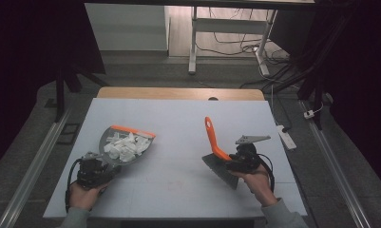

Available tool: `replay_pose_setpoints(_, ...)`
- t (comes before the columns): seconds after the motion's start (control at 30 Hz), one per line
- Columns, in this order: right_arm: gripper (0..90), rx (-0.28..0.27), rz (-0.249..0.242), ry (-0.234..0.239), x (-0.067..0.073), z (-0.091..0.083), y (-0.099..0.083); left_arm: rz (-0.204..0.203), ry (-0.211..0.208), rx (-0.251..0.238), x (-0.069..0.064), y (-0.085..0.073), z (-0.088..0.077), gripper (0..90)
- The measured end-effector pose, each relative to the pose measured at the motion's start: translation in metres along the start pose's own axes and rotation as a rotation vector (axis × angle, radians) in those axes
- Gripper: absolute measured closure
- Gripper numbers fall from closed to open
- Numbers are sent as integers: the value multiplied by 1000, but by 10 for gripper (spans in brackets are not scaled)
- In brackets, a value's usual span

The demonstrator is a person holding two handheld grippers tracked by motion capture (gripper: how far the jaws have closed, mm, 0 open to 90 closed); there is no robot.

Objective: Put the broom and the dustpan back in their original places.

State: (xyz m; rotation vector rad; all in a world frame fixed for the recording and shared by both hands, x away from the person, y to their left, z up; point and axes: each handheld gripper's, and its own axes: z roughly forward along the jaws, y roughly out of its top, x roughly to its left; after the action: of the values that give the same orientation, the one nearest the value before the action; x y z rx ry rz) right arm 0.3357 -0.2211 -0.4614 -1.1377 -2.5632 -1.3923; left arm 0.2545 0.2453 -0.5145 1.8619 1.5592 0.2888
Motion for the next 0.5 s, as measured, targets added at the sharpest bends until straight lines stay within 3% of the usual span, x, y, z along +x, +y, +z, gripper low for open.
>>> replay_pose_setpoints(0.3,707,66,72,-15,-18,10,-9,-43,45,8,-1,6,14,619)
replay_pose_setpoints(0.5,706,89,86,-20,-23,16,-12,-61,49,14,0,9,21,619)
